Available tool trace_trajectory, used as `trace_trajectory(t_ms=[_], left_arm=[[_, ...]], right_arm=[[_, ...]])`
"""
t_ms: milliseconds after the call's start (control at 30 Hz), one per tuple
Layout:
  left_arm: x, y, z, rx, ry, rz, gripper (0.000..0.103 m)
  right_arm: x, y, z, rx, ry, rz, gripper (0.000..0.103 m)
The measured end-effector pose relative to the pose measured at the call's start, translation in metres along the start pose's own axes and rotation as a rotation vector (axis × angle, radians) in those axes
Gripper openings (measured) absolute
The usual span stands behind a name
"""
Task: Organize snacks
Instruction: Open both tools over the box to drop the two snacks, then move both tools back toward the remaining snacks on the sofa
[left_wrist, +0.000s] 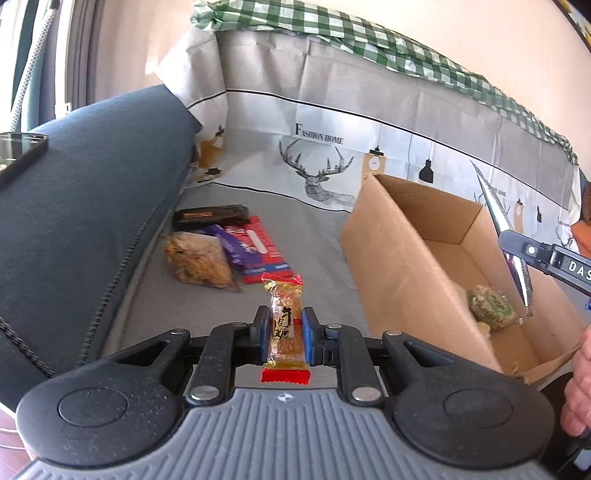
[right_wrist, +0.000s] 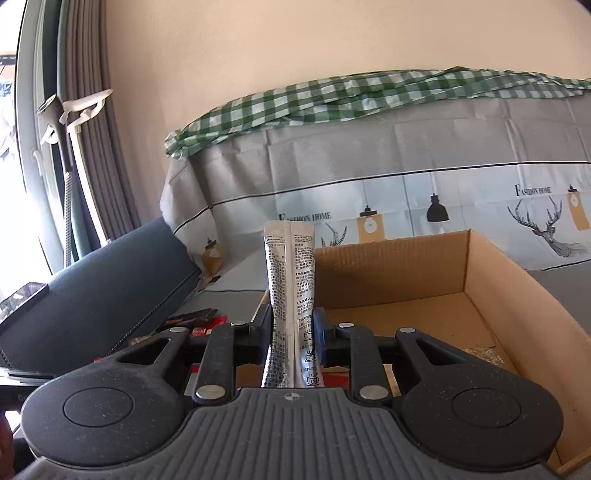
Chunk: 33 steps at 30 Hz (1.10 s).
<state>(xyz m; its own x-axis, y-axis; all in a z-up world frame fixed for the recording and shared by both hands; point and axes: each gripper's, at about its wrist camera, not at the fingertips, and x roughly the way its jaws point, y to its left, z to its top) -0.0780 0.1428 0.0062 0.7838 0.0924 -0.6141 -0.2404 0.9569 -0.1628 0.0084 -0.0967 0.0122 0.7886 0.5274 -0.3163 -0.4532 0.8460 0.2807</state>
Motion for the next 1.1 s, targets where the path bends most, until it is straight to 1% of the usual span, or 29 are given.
trace_trajectory(t_ms=[133, 267, 400, 433, 467, 500, 533, 567, 600, 633, 667, 700, 800, 867, 933, 1000, 1033, 1100], left_arm=[[0.002, -0.028, 0.007, 0.016, -0.003, -0.040, 0.019], [-0.001, -0.068, 0.026, 0.045, -0.053, -0.120, 0.019], [-0.006, -0.110, 0.049, 0.066, -0.114, -0.205, 0.019], [-0.008, -0.120, 0.055, 0.072, -0.128, -0.229, 0.019], [-0.010, -0.129, 0.060, 0.078, -0.138, -0.253, 0.022], [-0.011, -0.138, 0.065, 0.085, -0.144, -0.277, 0.030], [-0.012, -0.145, 0.070, 0.092, -0.145, -0.297, 0.062], [-0.014, -0.151, 0.072, 0.096, -0.157, -0.308, 0.088], [-0.018, -0.153, 0.073, 0.097, -0.183, -0.306, 0.093], [-0.021, -0.153, 0.072, 0.099, -0.207, -0.302, 0.094], [-0.023, -0.150, 0.070, 0.106, -0.219, -0.290, 0.094], [-0.023, -0.146, 0.069, 0.111, -0.225, -0.264, 0.094], [-0.023, -0.122, 0.066, 0.123, -0.248, -0.111, 0.094], [-0.023, -0.097, 0.069, 0.123, -0.256, -0.001, 0.094], [-0.025, -0.072, 0.075, 0.162, -0.282, 0.149, 0.094], [-0.022, -0.047, 0.086, 0.232, -0.289, 0.355, 0.094], [-0.020, -0.033, 0.092, 0.248, -0.290, 0.427, 0.095], [-0.019, 0.000, 0.104, 0.233, -0.281, 0.554, 0.098]], right_arm=[[-0.005, -0.011, 0.003, 0.042, -0.045, -0.051, 0.024], [-0.009, -0.025, 0.006, 0.105, -0.089, -0.118, 0.024], [-0.015, -0.033, 0.008, 0.133, -0.153, -0.192, 0.024], [-0.017, -0.035, 0.008, 0.139, -0.170, -0.214, 0.025], [-0.019, -0.037, 0.008, 0.146, -0.187, -0.238, 0.027], [-0.021, -0.039, 0.008, 0.158, -0.203, -0.264, 0.033], [-0.023, -0.042, 0.008, 0.170, -0.217, -0.294, 0.044], [-0.025, -0.044, 0.008, 0.185, -0.228, -0.318, 0.056], [-0.027, -0.047, 0.007, 0.202, -0.238, -0.337, 0.078], [-0.028, -0.049, 0.007, 0.216, -0.246, -0.348, 0.087], [-0.028, -0.050, 0.006, 0.223, -0.247, -0.351, 0.087], [-0.028, -0.051, 0.006, 0.222, -0.241, -0.347, 0.087], [-0.025, -0.046, 0.004, 0.191, -0.221, -0.332, 0.087], [-0.022, -0.042, 0.004, 0.168, -0.206, -0.317, 0.087], [-0.019, -0.037, 0.004, 0.149, -0.194, -0.308, 0.087], [-0.017, -0.032, 0.004, 0.133, -0.184, -0.301, 0.087], [-0.016, -0.031, 0.004, 0.126, -0.180, -0.299, 0.087], [-0.015, -0.028, 0.004, 0.113, -0.173, -0.295, 0.087]])
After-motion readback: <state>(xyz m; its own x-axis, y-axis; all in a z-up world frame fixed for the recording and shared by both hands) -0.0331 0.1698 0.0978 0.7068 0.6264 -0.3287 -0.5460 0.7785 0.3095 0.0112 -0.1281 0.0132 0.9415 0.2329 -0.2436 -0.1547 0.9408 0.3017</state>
